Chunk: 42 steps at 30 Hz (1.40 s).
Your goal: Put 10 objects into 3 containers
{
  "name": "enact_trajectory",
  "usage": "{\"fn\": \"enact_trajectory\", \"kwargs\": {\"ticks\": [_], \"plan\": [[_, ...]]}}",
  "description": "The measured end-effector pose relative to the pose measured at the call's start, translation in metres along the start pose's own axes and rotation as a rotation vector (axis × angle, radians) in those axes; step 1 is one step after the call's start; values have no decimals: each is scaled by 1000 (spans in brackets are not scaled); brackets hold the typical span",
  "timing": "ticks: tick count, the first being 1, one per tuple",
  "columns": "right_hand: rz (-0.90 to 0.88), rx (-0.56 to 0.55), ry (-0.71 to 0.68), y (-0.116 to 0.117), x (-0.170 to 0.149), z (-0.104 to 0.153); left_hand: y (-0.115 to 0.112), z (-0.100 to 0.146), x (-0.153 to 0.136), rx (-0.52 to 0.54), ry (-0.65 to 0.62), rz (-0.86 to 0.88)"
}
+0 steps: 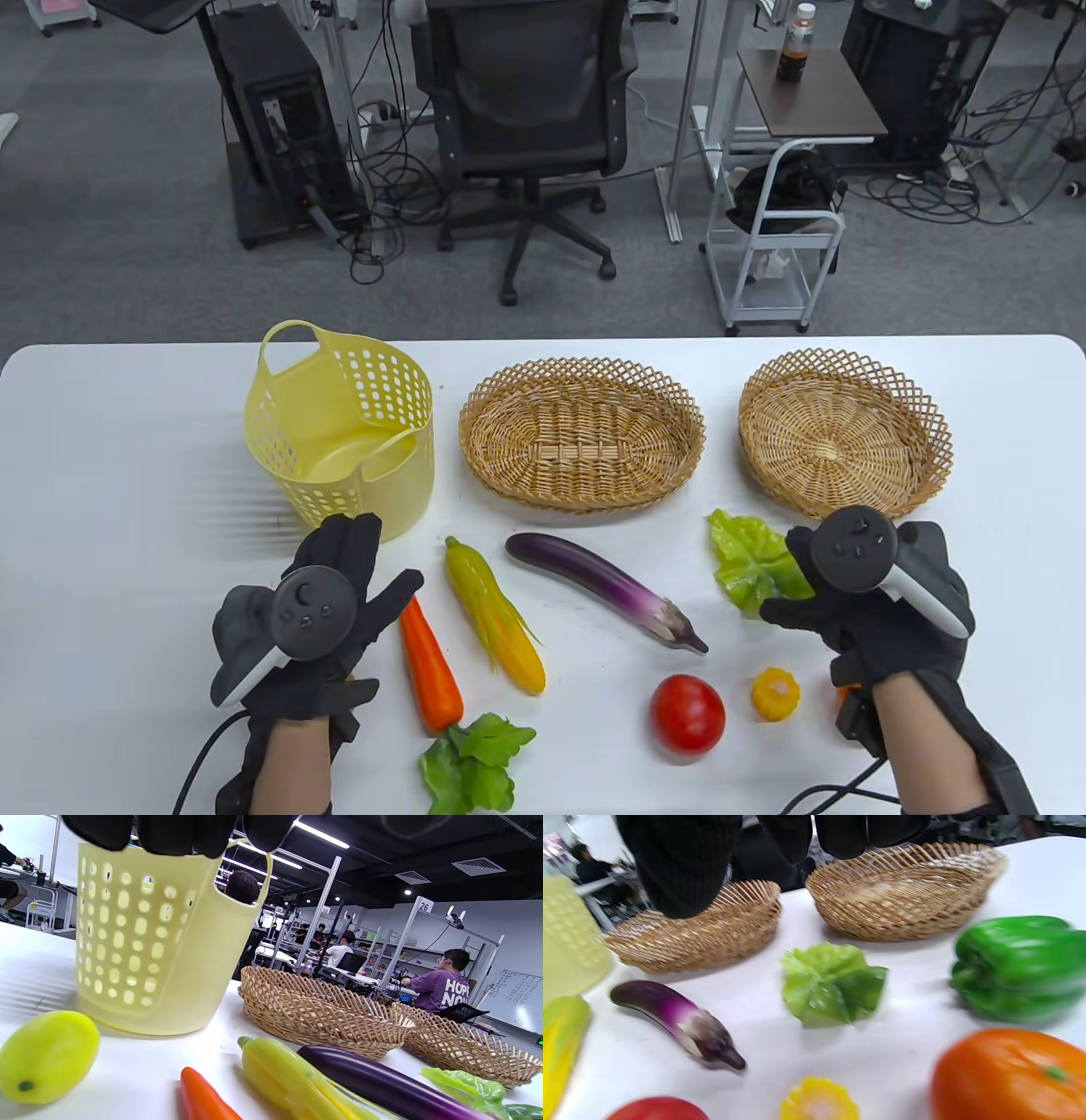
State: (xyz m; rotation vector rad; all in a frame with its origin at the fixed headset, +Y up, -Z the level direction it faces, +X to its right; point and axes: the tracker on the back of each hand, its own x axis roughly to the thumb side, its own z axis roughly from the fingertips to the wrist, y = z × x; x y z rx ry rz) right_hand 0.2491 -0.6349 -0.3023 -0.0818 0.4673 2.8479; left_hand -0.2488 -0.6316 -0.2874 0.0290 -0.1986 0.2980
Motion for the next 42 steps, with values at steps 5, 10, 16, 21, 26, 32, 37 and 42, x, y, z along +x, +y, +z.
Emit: {"fn": "enact_trajectory", "kwargs": {"ticks": [5,10,16,21,26,32,37,42], "plan": [[70,117,152,16,-21,4,3,0,4,13,-19,7],[124,179,233,36,-33,9,5,2,3,14,-32,35],[159,185,344,52,-48,10,8,7,9,18,-56,42],[182,229,387,73,-62,5,9,9,10,24,-61,43],[156,188,342,81,-70,2,11,11,9,36,-69,57],[175,166,304,81,-70,1,18,16,5,73,-79,96],[35,64,217,50,-64,6,17,17,6,65,-80,80],[-199,-253,212,10,-62,1,16,20,8,64,-75,70]]}}
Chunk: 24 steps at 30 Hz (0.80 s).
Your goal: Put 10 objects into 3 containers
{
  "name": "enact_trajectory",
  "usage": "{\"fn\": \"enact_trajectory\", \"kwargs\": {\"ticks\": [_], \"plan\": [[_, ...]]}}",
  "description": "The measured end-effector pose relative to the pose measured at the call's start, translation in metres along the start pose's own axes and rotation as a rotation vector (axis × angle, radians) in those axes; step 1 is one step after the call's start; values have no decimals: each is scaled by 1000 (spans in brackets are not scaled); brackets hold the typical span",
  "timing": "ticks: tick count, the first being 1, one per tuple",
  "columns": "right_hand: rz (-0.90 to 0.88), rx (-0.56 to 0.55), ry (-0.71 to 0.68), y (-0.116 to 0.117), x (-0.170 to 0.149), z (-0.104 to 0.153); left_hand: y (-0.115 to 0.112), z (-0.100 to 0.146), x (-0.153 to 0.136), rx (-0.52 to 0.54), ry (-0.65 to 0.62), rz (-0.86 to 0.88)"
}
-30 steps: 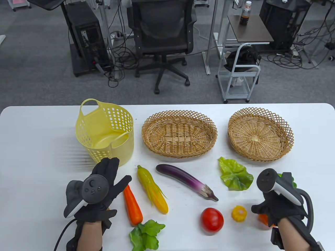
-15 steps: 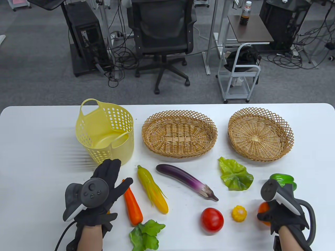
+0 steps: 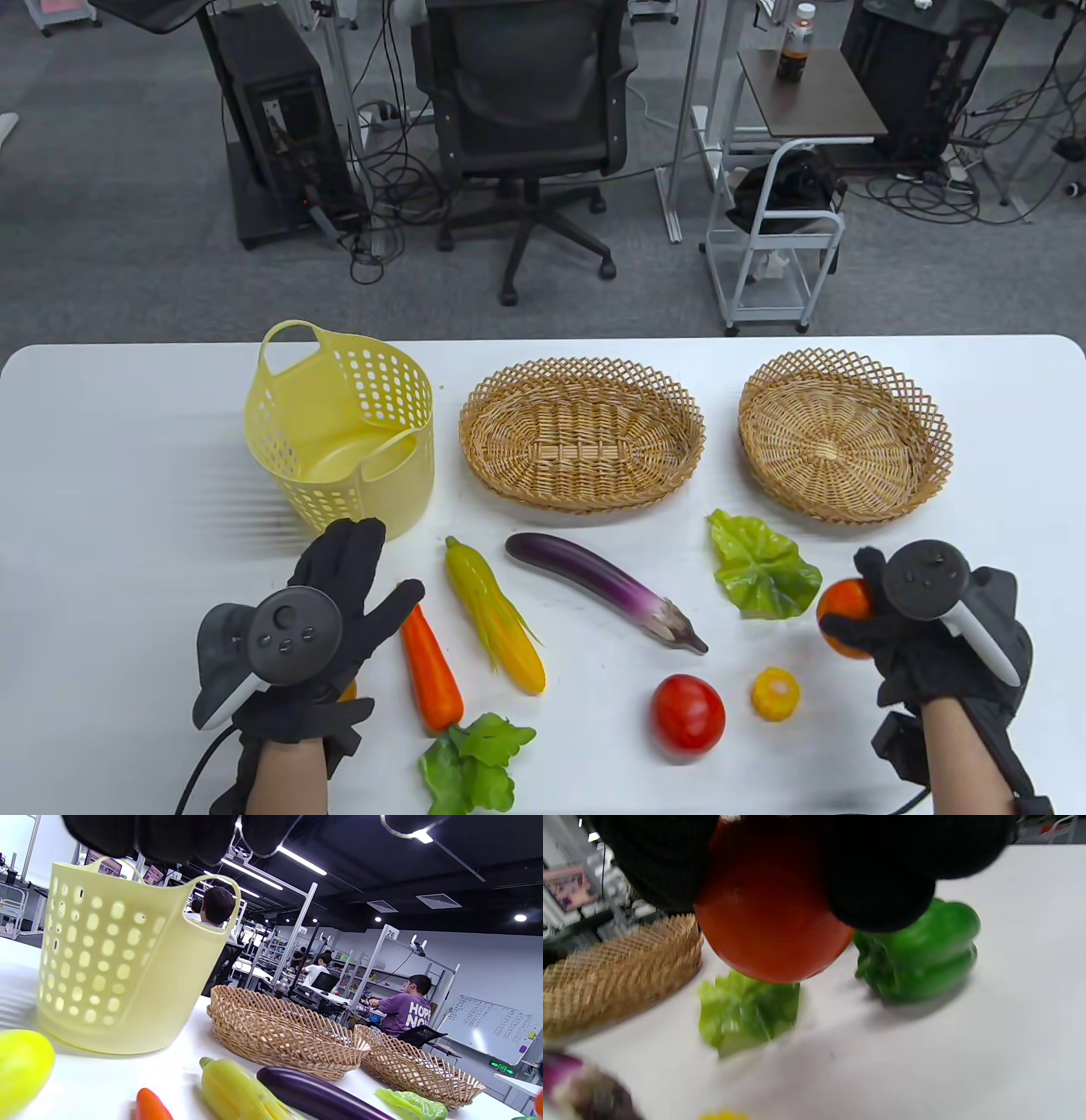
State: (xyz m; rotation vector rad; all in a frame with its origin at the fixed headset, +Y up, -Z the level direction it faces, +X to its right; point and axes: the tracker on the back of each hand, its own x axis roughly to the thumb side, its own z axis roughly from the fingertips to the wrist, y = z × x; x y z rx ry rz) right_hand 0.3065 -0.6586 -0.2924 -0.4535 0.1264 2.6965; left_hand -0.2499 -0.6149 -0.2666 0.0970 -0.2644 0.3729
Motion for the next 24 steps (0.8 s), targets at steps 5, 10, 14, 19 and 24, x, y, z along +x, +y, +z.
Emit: {"fn": "enact_trajectory", "kwargs": {"ticks": [5,10,14,19,24], "plan": [[-136,-112,118,-14,7,-26,4,5,-2,13,12,5],[-177,-87,211,-11,8,-58,11,12,-3,67,30,-10],[-192,-81,276,-8,5,-82,8,12,1,55,48,-36],[-204,-89,312,-4,5,-101,7,10,0,52,68,-53],[-228,-63,323,3,9,-114,5,8,-4,38,102,-61]]}}
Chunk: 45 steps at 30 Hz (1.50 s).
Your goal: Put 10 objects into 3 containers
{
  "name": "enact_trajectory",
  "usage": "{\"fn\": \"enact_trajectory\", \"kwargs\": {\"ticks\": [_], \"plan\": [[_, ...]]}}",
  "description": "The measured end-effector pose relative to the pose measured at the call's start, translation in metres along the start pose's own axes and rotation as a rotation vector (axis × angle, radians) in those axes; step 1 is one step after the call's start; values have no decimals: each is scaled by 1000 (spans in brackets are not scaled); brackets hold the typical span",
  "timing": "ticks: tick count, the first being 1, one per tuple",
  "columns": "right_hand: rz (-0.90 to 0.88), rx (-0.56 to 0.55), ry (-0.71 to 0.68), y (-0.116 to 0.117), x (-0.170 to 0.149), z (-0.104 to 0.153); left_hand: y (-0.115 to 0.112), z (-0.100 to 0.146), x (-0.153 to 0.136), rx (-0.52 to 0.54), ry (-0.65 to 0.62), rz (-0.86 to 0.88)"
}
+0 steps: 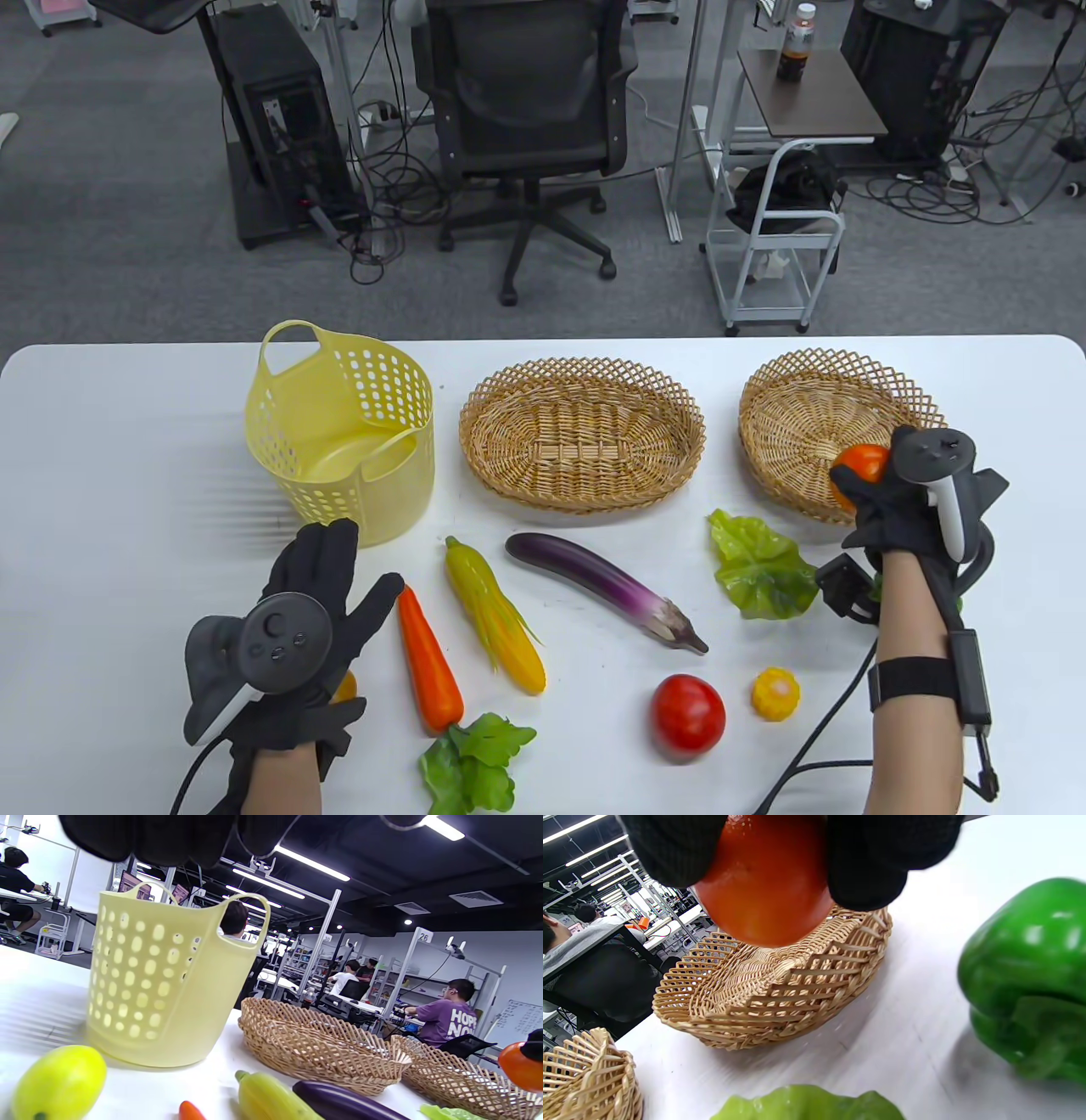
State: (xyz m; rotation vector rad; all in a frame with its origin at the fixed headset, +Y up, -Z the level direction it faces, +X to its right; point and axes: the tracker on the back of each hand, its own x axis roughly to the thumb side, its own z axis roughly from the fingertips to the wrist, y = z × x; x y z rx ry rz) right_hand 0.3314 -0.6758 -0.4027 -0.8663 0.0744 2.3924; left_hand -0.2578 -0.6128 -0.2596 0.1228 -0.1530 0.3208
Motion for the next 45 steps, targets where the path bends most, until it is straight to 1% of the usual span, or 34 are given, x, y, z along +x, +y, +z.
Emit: {"fn": "enact_trajectory", "kwargs": {"ticks": [7,9,11,15,19,22,26,31,34,36,40,45], "plan": [[44,34,39,9,5,-9,0,-1,-1,-5,4,0],[36,66,41,11,4,-12,-2,-2,0,-12,7,-8],[20,83,49,9,5,-12,-5,-2,1,-17,2,-13],[-23,85,59,-3,2,-8,-6,-4,1,-27,4,-11],[8,55,67,-15,-9,1,-5,-4,2,-19,-1,-7],[88,47,79,-22,-23,11,-9,-4,9,-39,-14,-30],[172,111,85,-24,-43,21,-13,-5,18,-60,-51,-28],[181,178,99,-16,-71,25,-11,-2,21,-56,-66,-23],[191,186,122,-7,-86,26,-9,0,22,-48,-76,-16],[192,198,128,-2,-93,25,-9,0,21,-38,-77,-16],[168,243,121,10,-105,25,-11,1,21,-55,-74,-20],[192,220,125,20,-113,23,-11,2,22,-52,-80,-20]]}}
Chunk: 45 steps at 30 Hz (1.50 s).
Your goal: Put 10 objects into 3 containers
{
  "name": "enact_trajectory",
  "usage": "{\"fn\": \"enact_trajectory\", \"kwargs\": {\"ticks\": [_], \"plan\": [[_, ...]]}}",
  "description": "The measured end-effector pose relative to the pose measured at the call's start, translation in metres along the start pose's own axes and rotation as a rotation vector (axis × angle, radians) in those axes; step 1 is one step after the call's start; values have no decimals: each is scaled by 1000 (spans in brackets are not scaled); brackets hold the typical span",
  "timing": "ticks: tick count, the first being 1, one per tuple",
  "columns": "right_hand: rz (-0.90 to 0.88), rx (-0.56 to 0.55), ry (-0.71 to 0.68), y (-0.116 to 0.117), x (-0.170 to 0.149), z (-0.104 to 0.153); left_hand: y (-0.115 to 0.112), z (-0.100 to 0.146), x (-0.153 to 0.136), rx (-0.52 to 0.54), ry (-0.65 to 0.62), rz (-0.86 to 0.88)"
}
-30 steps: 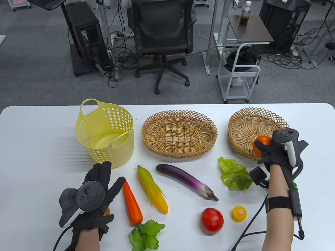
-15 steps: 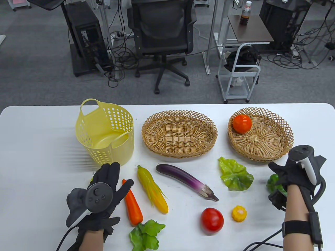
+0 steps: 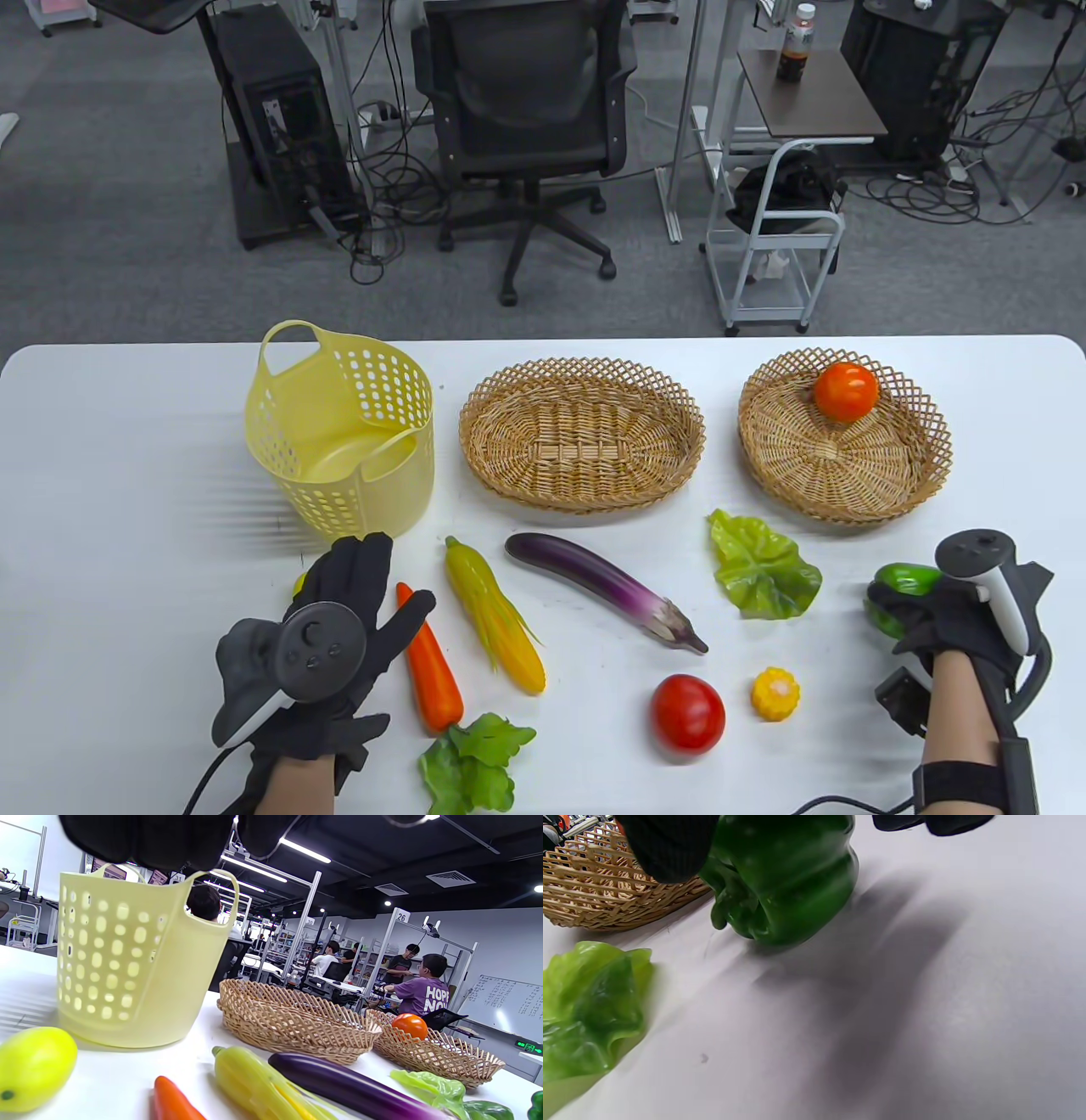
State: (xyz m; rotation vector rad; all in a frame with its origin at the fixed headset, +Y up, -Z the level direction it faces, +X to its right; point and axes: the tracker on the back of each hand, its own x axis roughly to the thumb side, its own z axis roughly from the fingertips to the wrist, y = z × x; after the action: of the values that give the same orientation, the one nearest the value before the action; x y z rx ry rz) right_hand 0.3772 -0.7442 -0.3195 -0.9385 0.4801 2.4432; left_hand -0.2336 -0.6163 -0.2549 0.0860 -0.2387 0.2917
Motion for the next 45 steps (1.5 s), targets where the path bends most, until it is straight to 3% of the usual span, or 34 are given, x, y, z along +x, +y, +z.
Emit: {"fn": "enact_trajectory", "kwargs": {"ticks": [15,21,24,32,37,45], "plan": [[-47,-52,-12,7,-7,-5,-12,-10,10,-57,-16,-18],[-78,-70,-38,2,-7,0,-16,-14,10,-77,-13,-21],[-100,-151,-31,-10,-5,9,-15,-14,11,-76,-18,-20],[-248,-270,-101,-35,23,25,-14,-13,10,-71,-21,-18],[-327,-284,-206,-21,53,15,-14,-14,8,-67,-10,-15],[-335,-213,-181,-7,78,-6,-14,-15,6,-67,2,-26]]}}
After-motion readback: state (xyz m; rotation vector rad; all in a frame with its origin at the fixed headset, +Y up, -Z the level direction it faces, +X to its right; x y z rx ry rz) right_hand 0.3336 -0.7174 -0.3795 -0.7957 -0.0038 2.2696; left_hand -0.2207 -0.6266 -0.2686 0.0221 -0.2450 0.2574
